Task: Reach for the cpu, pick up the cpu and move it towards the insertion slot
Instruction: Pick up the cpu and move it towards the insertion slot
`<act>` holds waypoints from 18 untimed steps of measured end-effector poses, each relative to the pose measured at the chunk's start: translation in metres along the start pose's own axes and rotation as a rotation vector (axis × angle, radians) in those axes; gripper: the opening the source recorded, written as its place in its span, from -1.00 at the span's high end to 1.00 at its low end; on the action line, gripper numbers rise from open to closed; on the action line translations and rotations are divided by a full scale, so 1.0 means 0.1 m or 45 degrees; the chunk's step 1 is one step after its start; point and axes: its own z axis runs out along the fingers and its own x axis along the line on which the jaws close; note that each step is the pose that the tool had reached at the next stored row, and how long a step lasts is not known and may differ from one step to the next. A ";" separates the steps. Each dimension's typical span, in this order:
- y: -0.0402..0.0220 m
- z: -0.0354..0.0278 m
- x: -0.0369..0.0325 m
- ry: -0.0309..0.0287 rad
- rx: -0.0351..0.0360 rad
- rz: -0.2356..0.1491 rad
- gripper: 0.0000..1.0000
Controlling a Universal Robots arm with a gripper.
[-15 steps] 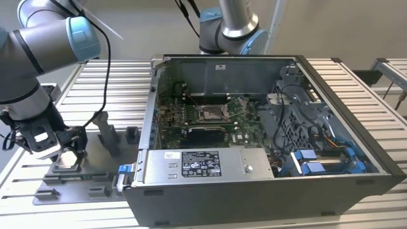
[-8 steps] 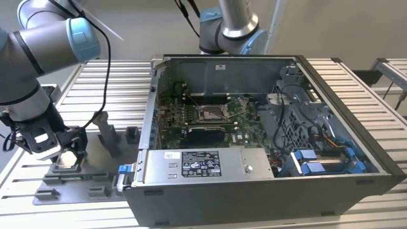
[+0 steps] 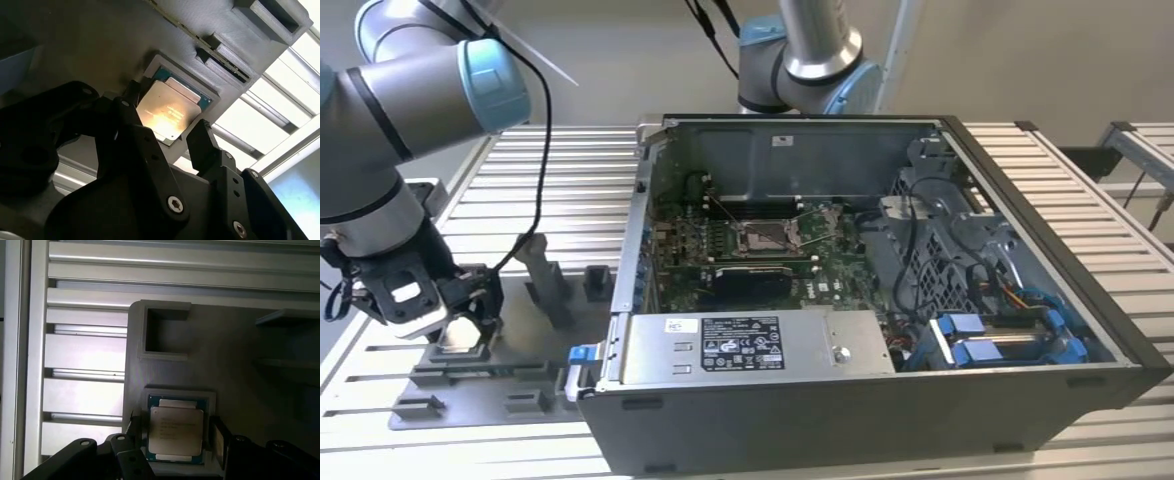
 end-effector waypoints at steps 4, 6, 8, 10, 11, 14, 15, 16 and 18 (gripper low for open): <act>-0.001 0.000 0.000 0.0000 0.0001 0.000 -1.00; -0.001 0.000 0.000 0.0001 0.0001 0.000 -1.00; -0.001 0.000 0.000 0.0001 0.0001 0.000 1.00; -0.002 -0.001 0.000 0.0002 0.0002 0.000 1.00; -0.002 -0.001 0.000 0.0002 0.0001 0.000 1.00; -0.002 0.000 0.000 0.0001 0.0001 0.000 1.00; -0.002 0.000 0.000 0.0001 0.0000 0.000 1.00; -0.002 0.000 0.000 0.0000 0.0000 0.000 1.00; -0.002 -0.012 0.001 0.0000 -0.0001 0.000 1.00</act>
